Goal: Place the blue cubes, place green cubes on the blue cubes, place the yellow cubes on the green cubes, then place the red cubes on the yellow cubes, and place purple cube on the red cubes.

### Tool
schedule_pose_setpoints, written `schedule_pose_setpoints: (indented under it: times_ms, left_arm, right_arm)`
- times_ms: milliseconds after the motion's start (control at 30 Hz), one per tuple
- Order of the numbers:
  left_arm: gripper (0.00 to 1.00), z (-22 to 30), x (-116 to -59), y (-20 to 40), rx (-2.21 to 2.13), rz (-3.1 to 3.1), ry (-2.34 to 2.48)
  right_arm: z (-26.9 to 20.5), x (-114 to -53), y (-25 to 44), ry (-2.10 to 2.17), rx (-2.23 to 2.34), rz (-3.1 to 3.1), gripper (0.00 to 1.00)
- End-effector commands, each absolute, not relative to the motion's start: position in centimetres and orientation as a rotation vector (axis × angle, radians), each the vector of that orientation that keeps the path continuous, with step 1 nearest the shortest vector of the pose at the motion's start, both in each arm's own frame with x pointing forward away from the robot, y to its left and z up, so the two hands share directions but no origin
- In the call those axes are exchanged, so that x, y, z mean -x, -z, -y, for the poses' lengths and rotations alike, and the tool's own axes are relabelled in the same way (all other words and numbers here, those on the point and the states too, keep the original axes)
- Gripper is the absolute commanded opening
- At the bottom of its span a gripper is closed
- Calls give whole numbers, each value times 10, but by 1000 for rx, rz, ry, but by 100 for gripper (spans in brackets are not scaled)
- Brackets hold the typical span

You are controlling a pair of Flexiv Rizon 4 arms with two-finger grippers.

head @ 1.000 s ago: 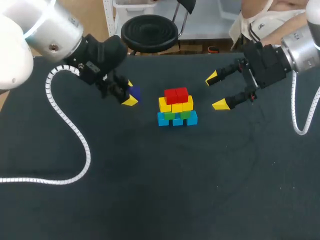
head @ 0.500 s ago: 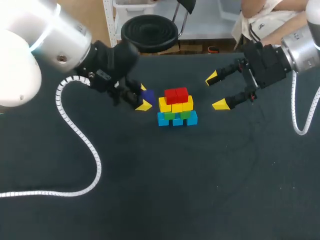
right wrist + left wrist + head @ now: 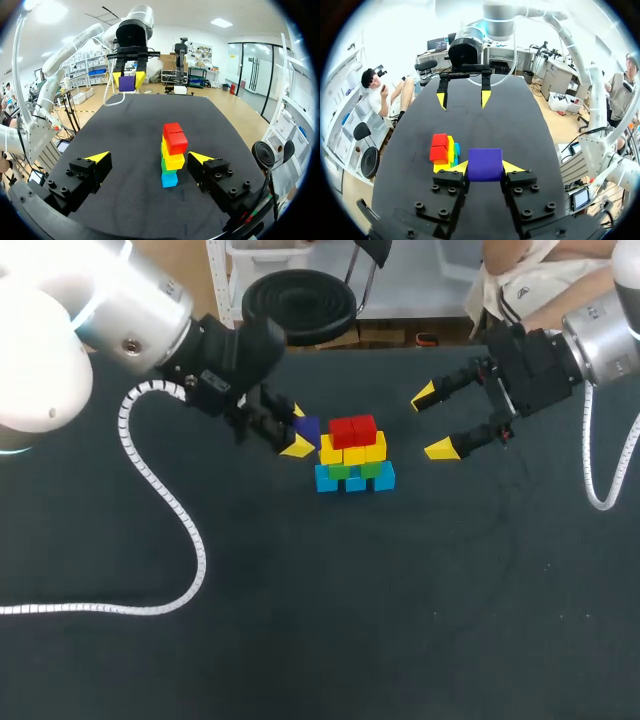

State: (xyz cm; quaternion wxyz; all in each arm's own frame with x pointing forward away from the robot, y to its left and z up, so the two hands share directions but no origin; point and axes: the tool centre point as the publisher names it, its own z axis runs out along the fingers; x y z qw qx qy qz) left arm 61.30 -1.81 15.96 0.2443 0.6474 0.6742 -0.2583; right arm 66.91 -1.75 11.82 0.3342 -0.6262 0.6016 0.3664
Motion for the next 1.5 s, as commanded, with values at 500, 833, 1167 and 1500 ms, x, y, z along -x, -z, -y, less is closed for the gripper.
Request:
schedule_pose_setpoints:
  times_ms: [500, 833, 1167, 1500]
  left_arm:
    - [0, 60, -589, -183, -1816, -1691, 709]
    - [0, 104, -573, -181, -1916, -1566, 785]
    - [0, 114, -603, -166, -1894, -1654, 734]
    - [0, 110, -622, -162, -1886, -1732, 536]
  right_arm:
    - [18, -669, -118, -956, 1633, -1569, 100]
    - [18, -669, -118, -956, 1633, -1569, 100]
    - [18, -669, -118, -956, 1633, -1569, 100]
    - [18, -669, -118, -956, 1633, -1569, 100]
